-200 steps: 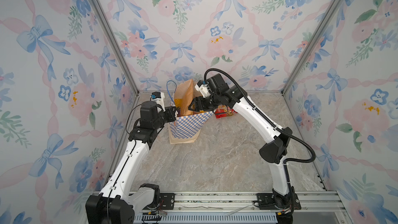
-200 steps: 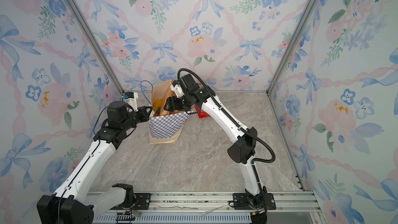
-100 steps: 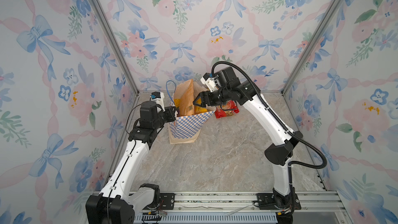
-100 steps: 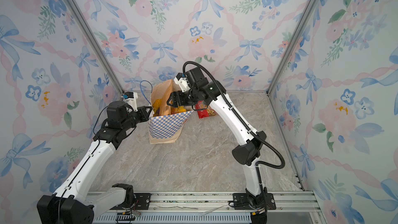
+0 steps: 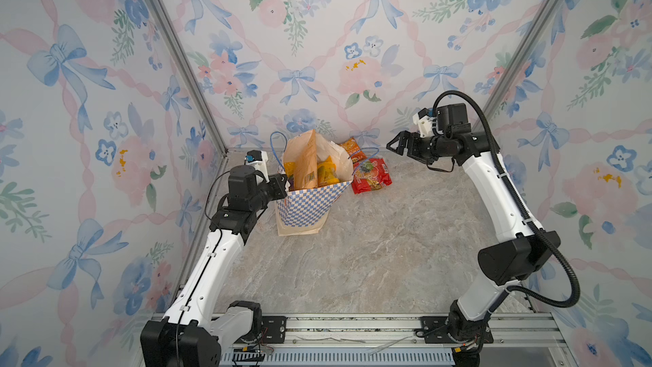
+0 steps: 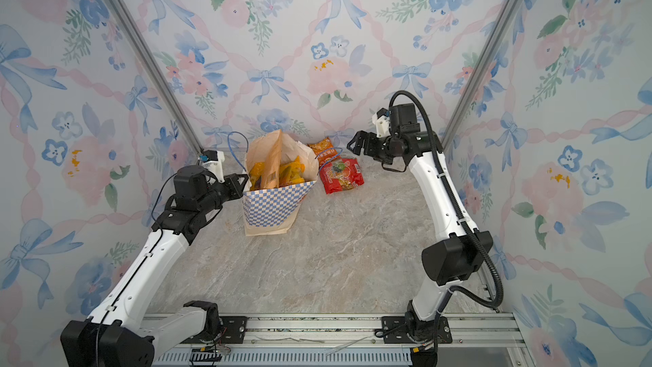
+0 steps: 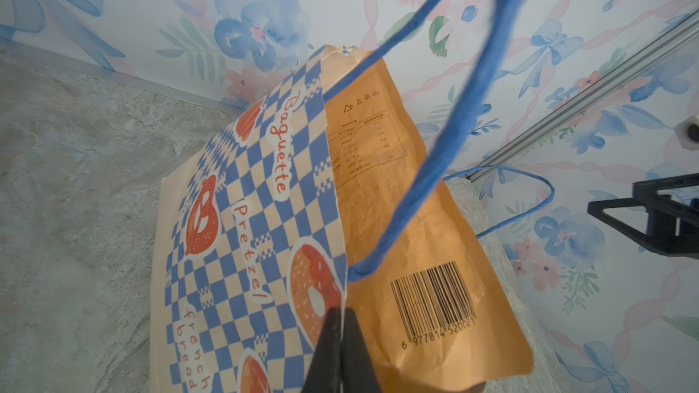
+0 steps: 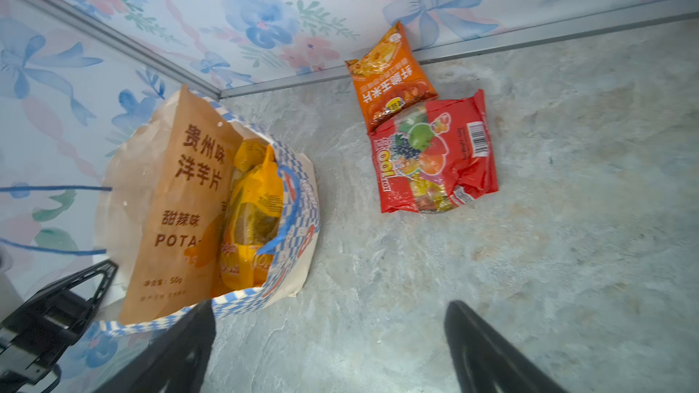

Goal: Place the snacks into the paper bag
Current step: Pick up the snack from the top-center of the table.

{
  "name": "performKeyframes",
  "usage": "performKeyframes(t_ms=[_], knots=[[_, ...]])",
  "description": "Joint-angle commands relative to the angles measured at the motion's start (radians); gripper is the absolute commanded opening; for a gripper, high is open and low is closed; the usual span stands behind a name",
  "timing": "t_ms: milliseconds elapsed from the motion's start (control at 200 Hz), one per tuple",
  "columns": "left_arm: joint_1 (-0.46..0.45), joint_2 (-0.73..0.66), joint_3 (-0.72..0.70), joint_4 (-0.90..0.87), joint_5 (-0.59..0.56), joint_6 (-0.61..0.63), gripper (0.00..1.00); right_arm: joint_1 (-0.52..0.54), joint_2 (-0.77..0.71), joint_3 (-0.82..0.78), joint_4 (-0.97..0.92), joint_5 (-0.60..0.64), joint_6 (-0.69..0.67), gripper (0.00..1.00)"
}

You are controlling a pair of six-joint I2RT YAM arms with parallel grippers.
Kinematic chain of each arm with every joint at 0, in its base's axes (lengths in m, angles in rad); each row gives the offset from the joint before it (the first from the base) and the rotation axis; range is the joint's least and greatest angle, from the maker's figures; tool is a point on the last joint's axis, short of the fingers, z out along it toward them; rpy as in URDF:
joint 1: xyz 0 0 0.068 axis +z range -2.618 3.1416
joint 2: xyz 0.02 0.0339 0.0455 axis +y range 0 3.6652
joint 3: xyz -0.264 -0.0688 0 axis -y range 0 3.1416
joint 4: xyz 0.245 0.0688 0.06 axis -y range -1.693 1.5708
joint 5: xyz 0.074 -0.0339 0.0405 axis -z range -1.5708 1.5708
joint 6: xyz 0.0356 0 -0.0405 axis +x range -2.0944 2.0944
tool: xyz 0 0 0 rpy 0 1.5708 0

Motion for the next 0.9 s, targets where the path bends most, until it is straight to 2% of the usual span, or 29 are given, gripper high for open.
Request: performKeyframes(t_ms=[0,155,490,730,895], knots=[[0.011,-0.032,-0.001,0.017,0.011,0.002,0.00,-0.058,0.067,-0.016,0.045,-0.049,-0.017,0.97],[0.014,-0.035,-0.003,0.006,-0.003,0.003,0.00,-0.101,0.201,0.017,0.070,-0.048,-0.028,0.97],[0.074,-0.056,0.001,-0.059,-0.042,0.003,0.00,-0.110,0.567,0.247,0.036,-0.074,-0.028,0.97],[0.138,-0.085,-0.021,-0.094,-0.037,0.010,0.00,-0.107,0.697,0.354,0.070,-0.096,-0.001,0.97],[0.145,-0.076,-0.033,-0.096,-0.028,0.012,0.00,-0.089,0.754,0.411,0.051,-0.096,-0.006,0.99]])
